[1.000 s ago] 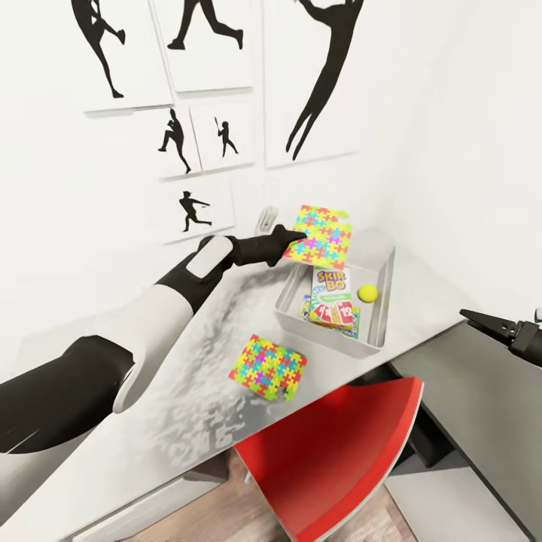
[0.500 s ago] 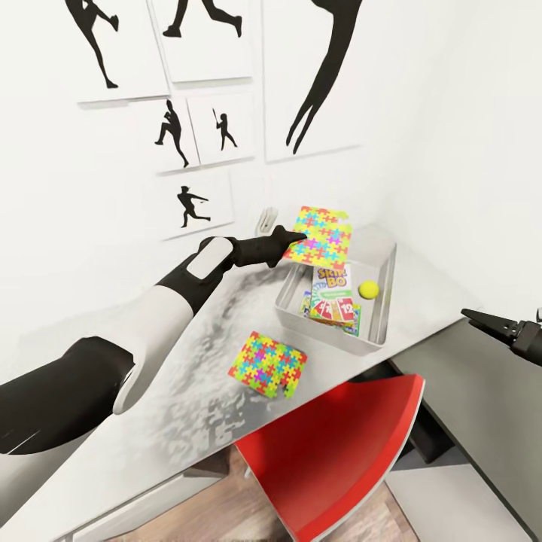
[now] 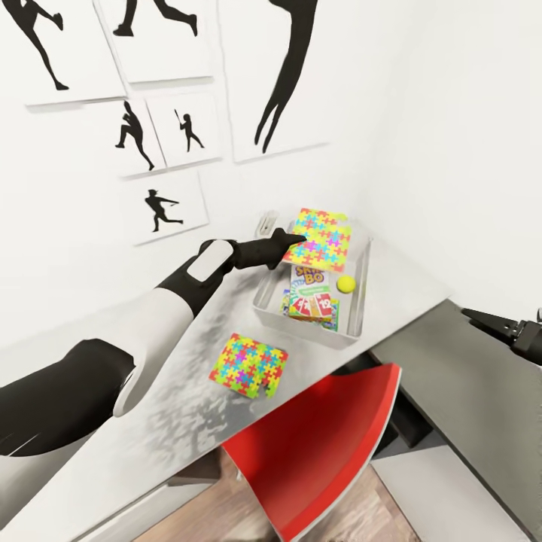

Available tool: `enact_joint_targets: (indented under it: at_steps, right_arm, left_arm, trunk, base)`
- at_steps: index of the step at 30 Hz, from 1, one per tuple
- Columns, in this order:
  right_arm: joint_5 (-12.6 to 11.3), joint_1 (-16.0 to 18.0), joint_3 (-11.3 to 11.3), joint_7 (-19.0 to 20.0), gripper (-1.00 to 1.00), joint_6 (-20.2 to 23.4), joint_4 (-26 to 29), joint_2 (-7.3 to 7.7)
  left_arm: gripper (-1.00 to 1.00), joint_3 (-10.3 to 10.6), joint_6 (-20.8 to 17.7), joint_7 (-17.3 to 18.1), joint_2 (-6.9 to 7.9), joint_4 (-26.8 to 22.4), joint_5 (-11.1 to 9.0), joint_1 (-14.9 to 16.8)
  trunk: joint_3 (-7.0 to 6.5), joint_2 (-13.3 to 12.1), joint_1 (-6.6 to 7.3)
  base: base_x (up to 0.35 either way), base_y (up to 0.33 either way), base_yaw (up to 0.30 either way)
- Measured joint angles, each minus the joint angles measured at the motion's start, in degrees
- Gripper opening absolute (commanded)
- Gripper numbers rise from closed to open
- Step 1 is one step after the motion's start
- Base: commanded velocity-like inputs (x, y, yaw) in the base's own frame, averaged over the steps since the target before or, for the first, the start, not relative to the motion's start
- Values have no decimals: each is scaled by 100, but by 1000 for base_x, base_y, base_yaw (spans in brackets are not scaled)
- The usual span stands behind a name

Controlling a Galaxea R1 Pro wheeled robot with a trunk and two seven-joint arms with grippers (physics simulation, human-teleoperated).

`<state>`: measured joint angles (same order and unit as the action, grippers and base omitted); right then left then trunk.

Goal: Put all the toys in the child's room - the three board games (two on the bed and one on the table), the two jigsaw puzzles on the table, and the tennis ball on the table - inside the toy box on the table in the child's room.

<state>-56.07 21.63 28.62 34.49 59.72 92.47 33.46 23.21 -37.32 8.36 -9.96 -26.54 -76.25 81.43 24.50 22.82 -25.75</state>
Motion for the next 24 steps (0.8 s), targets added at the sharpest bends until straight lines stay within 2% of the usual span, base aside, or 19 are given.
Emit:
enact_joint_targets:
  at_steps: [17, 24]
  right_arm:
    - [0, -4, -3, 2, 100, 0, 0, -9]
    - [1, -2, -8, 4, 100, 0, 0, -7]
  left_arm:
    - [-100, 4, 13, -103, 8, -26, 68, -2]
    - [-100, 5, 23, -370, 9, -38, 82, 28]
  trunk:
    - [14, 0, 0]
    - [66, 0, 0]
  base:
    - [0, 0, -41]
    - [0, 0, -2]
